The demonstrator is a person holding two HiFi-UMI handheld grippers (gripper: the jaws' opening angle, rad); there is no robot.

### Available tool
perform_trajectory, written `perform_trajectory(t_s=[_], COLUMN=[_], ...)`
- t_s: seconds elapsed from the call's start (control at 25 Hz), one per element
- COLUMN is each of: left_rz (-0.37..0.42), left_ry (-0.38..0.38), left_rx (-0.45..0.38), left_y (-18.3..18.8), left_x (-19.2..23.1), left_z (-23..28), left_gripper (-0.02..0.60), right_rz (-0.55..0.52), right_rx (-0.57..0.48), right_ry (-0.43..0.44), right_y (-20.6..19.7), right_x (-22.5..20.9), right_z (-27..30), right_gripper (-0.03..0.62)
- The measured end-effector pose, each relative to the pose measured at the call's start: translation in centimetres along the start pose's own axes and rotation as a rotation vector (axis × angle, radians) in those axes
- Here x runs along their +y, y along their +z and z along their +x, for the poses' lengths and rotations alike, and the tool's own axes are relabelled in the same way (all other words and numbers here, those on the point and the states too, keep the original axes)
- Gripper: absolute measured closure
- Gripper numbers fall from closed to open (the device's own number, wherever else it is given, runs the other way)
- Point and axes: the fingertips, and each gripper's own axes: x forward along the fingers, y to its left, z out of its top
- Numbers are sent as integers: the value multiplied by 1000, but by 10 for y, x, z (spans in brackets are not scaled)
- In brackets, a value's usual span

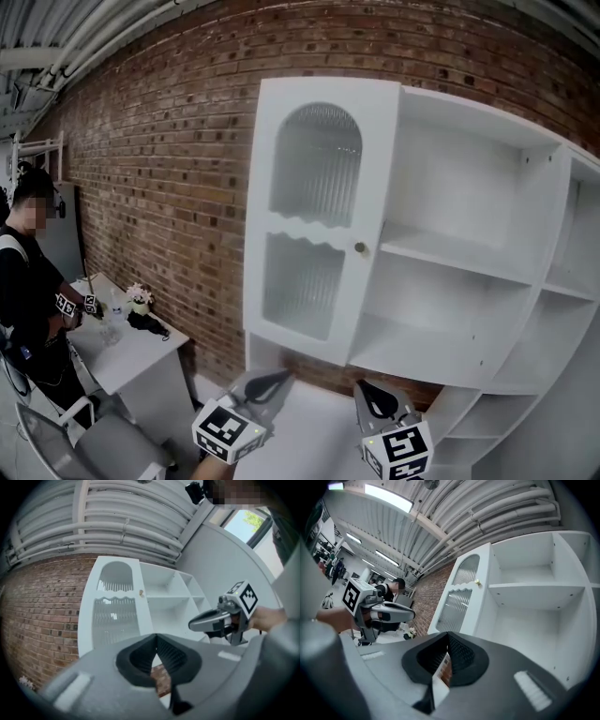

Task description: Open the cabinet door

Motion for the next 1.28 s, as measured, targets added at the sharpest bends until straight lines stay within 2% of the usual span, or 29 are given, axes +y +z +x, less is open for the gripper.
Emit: perform_trajectory(t_s=[0.44, 0.68, 1.28], left_rz=[-12, -15, -3], left_ry=[-87, -105, -25], left_rx=[-20, -10, 22], left_y=[-15, -22, -31], left_x=[36, 47, 66], left_z=[10, 13, 37], left_gripper=[580, 580, 580], right_rz=[46, 57, 88], right_rx=[33, 55, 98], right_ry=[-67, -82, -29], right_y=[-11, -17, -55], right_x=[-2, -7, -52], right_z=[37, 54, 109], right_gripper=[589, 589, 534])
